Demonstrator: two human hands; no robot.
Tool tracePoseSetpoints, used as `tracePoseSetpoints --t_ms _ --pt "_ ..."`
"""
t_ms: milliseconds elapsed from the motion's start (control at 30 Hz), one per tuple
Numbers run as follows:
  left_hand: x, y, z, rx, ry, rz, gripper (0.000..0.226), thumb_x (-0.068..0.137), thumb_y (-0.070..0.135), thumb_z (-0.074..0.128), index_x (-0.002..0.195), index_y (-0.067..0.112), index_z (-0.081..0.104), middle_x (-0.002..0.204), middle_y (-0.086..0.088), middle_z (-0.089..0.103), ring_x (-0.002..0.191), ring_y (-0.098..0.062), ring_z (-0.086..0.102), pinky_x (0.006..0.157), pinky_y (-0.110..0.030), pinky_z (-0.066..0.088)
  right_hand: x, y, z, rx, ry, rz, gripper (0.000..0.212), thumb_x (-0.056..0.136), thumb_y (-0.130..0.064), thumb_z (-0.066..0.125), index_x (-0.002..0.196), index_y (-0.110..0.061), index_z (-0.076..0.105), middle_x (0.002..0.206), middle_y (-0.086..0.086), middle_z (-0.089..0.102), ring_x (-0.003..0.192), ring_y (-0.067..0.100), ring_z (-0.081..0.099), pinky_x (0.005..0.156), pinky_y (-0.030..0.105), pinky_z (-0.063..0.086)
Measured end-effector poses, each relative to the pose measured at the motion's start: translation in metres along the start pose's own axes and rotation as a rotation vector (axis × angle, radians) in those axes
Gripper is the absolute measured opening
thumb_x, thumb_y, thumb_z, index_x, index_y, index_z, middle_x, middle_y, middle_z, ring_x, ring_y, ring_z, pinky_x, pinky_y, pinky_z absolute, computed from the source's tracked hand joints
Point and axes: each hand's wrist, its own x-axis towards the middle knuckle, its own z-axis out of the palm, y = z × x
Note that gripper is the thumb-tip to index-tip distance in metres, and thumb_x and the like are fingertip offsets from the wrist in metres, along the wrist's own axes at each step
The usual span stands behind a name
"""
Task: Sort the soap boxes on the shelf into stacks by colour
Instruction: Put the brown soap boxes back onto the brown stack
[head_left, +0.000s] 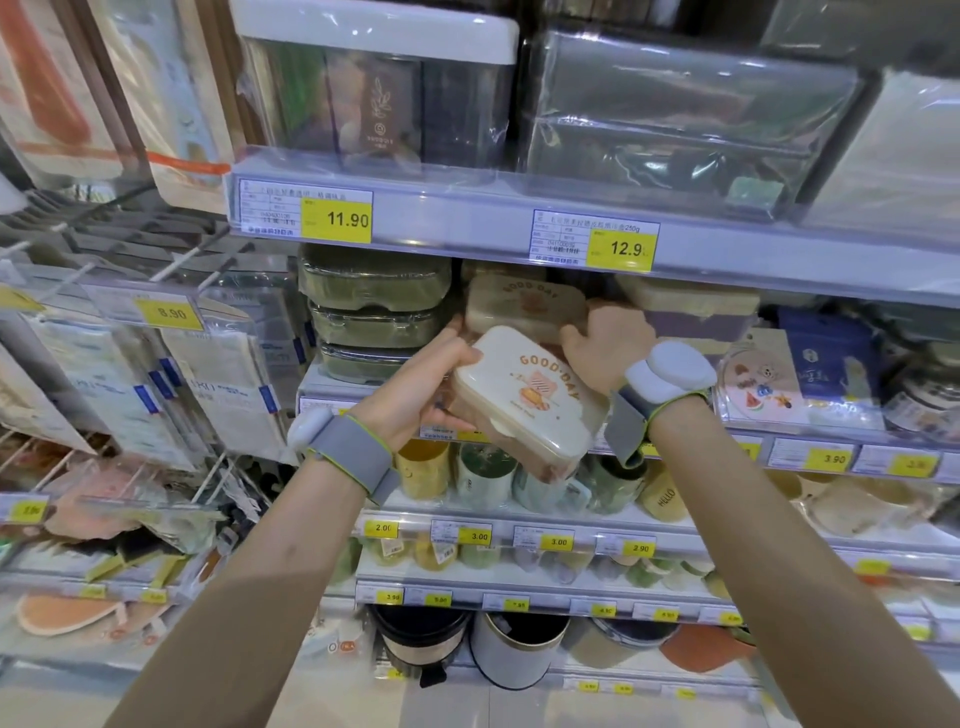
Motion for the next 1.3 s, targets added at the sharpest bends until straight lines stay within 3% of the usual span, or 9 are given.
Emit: tracePoseSetpoints --t_ms 167,333,467,567,667,767,933,1167,1300 --pt "0.004 0.003 0.004 -0.015 0.02 -0.037 0.013 0.097 0.027 0.046 0.096 0.037 0.055 0.117 -0.008 0.059 0.098 -0.024 0.062 0.061 -0.032 0.057 -0.007 0.001 0.003 0.038 0.058 0.032 0.04 0.094 -0.031 0.043 0.059 -0.013 0.034 0.084 0.013 0.05 0.072 0.03 0.047 0.065 0.033 0.035" --pt "0.005 0.003 0.007 -0.046 0.048 -0.043 0.012 0.096 0.029 0.048 0.102 0.033 0.057 0.128 -0.014 0.061 0.104 -0.027 0.063 0.064 -0.033 0.059 -0.016 0.008 -0.002 0.139 0.026 -0.007 0.041 0.096 -0.035 0.04 0.062 -0.011 0.04 0.068 0.009 0.047 0.069 0.032 0.049 0.061 0.033 0.035" --pt "-0.002 -0.001 0.004 0.04 0.022 -0.012 0.062 0.096 0.026 0.05 0.151 0.04 0.024 0.12 0.006 0.061 0.1 -0.022 0.067 0.066 -0.034 0.061 -0.018 0.014 0.001 0.178 0.037 -0.006 0.039 0.096 -0.04 0.04 0.075 -0.008 0.049 0.079 0.014 0.054 0.078 0.034 0.05 0.065 0.034 0.037" --pt "-0.009 -0.004 -0.001 0.061 0.028 -0.005 0.077 0.096 0.023 0.052 0.155 0.042 0.006 0.121 0.007 0.062 0.094 -0.02 0.069 0.069 -0.035 0.062 -0.021 0.022 0.0 0.174 0.042 -0.018 0.037 0.095 -0.04 0.041 0.093 -0.008 0.06 0.094 0.018 0.064 0.095 0.039 0.056 0.071 0.036 0.041" --pt "-0.021 0.0 -0.005 0.014 0.027 0.0 0.072 0.097 0.022 0.05 0.154 0.042 0.01 0.139 -0.004 0.053 0.105 -0.025 0.066 0.066 -0.035 0.063 -0.025 0.03 -0.003 0.208 0.086 -0.023 0.037 0.095 -0.037 0.044 0.118 -0.014 0.061 0.111 0.017 0.068 0.108 0.041 0.057 0.085 0.039 0.045" --pt "-0.03 0.004 -0.008 -0.068 0.035 0.031 0.064 0.099 0.02 0.049 0.152 0.039 0.02 0.131 -0.003 0.055 0.107 -0.025 0.063 0.066 -0.037 0.063 -0.031 0.036 -0.004 0.264 0.139 -0.004 0.035 0.092 -0.041 0.046 0.117 -0.022 0.062 0.106 0.01 0.072 0.103 0.036 0.062 0.09 0.039 0.049" --pt "-0.031 0.007 -0.001 -0.242 0.106 0.093 0.04 0.099 0.02 0.05 0.139 0.023 0.045 0.131 -0.009 0.056 0.11 -0.022 0.061 0.071 -0.042 0.064 -0.046 0.042 -0.002 0.621 0.109 0.051 0.024 0.091 -0.041 0.049 0.074 -0.03 0.062 0.073 -0.002 0.074 0.068 0.023 0.072 0.066 0.048 0.06" --pt "-0.023 0.008 0.023 -0.292 0.226 0.174 0.036 0.101 0.024 0.049 0.136 0.015 0.048 0.12 -0.005 0.061 0.102 -0.016 0.064 0.073 -0.035 0.063 -0.071 0.04 0.007 1.103 0.23 0.077 0.014 0.092 -0.022 0.059 0.082 -0.024 0.07 0.084 -0.002 0.072 0.067 0.016 0.071 0.051 0.034 0.057" --pt "-0.012 0.014 0.029 -0.233 0.287 0.232 0.044 0.1 0.038 0.049 0.134 0.009 0.053 0.133 -0.014 0.058 0.112 -0.021 0.062 0.07 -0.029 0.063 -0.072 0.038 0.014 1.226 0.284 0.072 0.017 0.093 -0.018 0.058 0.084 -0.022 0.072 0.083 -0.004 0.072 0.076 0.019 0.072 0.058 0.027 0.056"
